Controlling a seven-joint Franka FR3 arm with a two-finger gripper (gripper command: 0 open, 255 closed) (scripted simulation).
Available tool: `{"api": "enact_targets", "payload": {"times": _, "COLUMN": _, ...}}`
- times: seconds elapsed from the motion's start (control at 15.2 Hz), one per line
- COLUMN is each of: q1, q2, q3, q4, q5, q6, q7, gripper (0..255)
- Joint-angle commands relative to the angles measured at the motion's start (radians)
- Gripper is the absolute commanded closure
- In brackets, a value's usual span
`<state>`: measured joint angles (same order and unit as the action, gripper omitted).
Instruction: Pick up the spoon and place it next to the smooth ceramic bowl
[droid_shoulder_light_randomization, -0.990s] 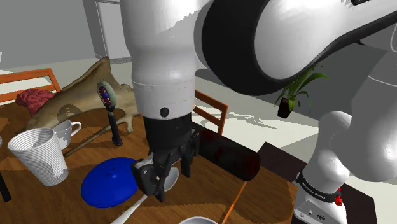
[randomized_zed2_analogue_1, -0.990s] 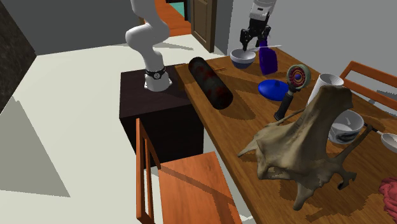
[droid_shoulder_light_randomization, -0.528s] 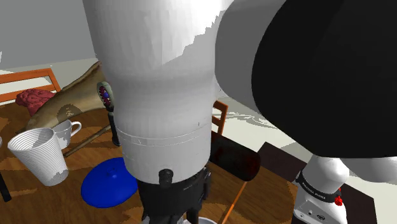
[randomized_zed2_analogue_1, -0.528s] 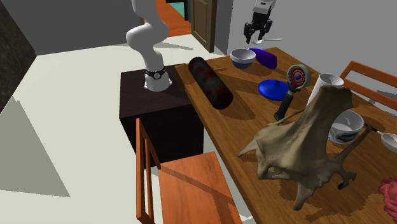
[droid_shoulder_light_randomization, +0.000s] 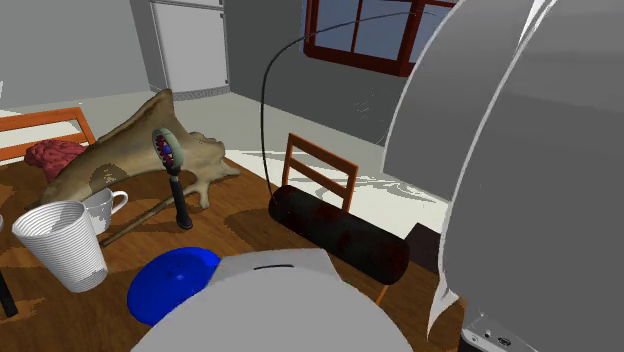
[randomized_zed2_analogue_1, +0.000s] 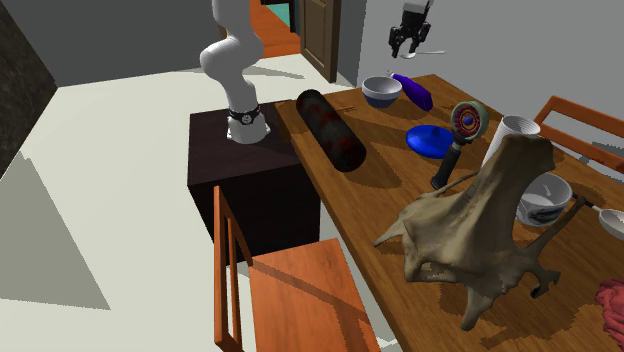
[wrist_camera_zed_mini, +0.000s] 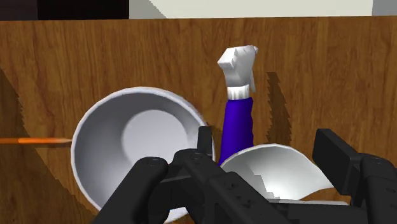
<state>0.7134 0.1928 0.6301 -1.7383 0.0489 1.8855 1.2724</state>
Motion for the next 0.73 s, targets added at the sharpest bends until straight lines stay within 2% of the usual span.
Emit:
{"api": "enact_targets", "payload": {"times": 0.0, "q1": 0.041, "q2": 0.037, "q3": 0.016, "q4": 0.038, "q5": -0.025, "q6": -0.001, "q7": 0.063, "gripper": 255}}
{"api": "enact_targets", "payload": {"times": 0.33, "q1": 0.158, "q2": 0.157, "q3": 0.034, "q4": 0.175, "q5": -0.105, "q6": -0.024, "q7": 0.201, "gripper": 255}}
{"api": "enact_targets", "payload": {"times": 0.66, "q1": 0.166, "q2": 0.174, "q3": 0.03, "q4": 0.142, "q5": -0.116, "q6": 0.024, "q7": 0.208, "gripper": 255}}
